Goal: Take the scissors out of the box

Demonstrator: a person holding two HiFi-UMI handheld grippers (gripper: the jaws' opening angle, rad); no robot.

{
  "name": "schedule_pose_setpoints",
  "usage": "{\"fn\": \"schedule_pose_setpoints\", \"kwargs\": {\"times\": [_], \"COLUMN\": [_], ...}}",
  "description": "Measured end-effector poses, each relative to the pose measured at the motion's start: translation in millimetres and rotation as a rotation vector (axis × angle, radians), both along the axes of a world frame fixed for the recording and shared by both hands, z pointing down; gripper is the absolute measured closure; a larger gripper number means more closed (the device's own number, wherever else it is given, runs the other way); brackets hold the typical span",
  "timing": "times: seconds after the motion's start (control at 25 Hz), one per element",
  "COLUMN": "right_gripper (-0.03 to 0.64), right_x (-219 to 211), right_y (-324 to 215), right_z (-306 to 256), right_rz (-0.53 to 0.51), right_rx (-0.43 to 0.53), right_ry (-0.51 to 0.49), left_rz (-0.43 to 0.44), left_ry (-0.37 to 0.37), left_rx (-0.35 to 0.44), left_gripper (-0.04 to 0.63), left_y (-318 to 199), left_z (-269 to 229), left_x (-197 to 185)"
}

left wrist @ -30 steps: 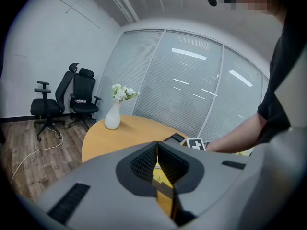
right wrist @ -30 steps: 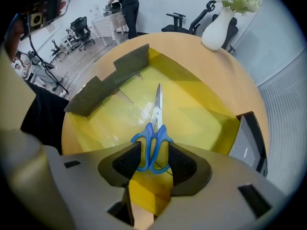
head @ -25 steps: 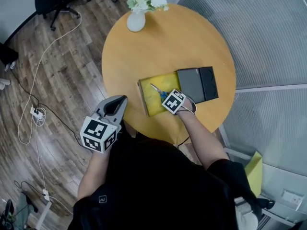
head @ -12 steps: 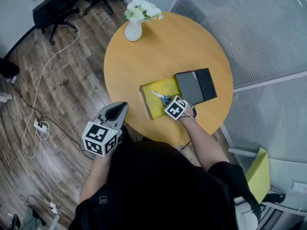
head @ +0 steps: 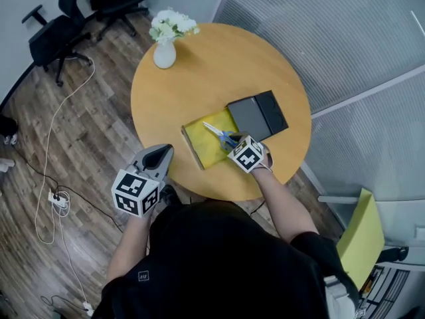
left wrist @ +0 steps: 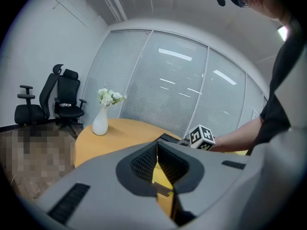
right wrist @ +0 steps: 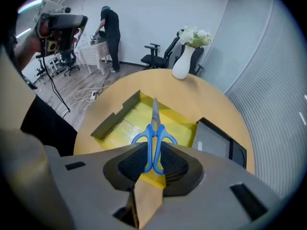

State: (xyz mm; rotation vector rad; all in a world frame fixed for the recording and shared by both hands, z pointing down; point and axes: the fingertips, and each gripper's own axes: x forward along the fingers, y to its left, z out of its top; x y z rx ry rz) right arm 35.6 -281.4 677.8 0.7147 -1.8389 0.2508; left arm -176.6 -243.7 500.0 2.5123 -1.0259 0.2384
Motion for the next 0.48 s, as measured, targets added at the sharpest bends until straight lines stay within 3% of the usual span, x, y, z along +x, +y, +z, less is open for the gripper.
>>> {"fn": "schedule_pose_setpoints", "kwargs": {"times": [0.48], "right_gripper": [0.520], "right_x": [38.1], "right_y": [-17.8], "right_z": [-107.2], "right_rz": [0.028], "right_rx": [0.191], "right_ry": [-0.282], "left_rz": [0.001], "left_ry": [-0.050], "left_rx": [0.145], "left_gripper": [0.580], "left_y": [-45.3], "left_z": [-62.5], "left_x": [77.9]}}
